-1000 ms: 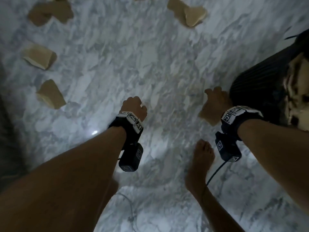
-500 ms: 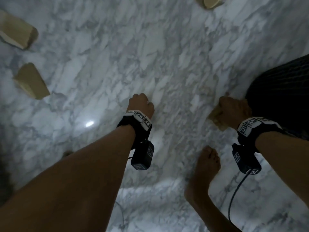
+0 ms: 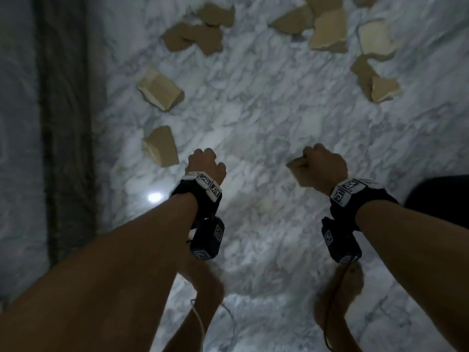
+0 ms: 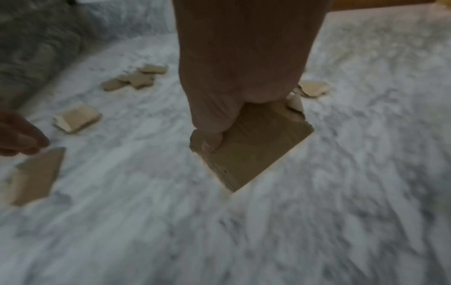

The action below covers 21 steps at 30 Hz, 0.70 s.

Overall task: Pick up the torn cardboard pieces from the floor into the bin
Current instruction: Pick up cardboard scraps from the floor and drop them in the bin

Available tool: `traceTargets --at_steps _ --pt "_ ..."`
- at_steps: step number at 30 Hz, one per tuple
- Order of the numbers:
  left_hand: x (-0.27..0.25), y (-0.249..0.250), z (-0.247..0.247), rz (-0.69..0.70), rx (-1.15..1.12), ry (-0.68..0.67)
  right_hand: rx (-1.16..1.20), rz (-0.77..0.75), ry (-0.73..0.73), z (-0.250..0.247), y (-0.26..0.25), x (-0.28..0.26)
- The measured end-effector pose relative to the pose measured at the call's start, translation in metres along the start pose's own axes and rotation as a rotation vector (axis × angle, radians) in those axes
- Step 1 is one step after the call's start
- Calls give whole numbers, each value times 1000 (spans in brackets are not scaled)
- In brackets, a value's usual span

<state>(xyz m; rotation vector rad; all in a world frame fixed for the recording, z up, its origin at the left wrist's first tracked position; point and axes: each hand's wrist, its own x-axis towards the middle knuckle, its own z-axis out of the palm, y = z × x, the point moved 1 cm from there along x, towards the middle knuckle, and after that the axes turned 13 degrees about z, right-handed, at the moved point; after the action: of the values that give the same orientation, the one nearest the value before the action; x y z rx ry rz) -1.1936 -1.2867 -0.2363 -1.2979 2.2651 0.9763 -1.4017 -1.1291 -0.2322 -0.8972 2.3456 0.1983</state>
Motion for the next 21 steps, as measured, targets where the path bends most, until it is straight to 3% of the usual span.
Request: traceTargets --at_steps 5,9,18,21 --pt "6 -52 -84 -19 -65 76 -47 -52 6 -63 -107 18" --pt "10 -83 -114 -77 -80 85 -79 -91 -23 -81 -173 40" --pt "42 -130 -79 -291 -163 -10 -25 -156 -49 -59 -256 104" --pt "70 -130 -60 -284 -125 -28 -55 -201 -58 -50 -267 138"
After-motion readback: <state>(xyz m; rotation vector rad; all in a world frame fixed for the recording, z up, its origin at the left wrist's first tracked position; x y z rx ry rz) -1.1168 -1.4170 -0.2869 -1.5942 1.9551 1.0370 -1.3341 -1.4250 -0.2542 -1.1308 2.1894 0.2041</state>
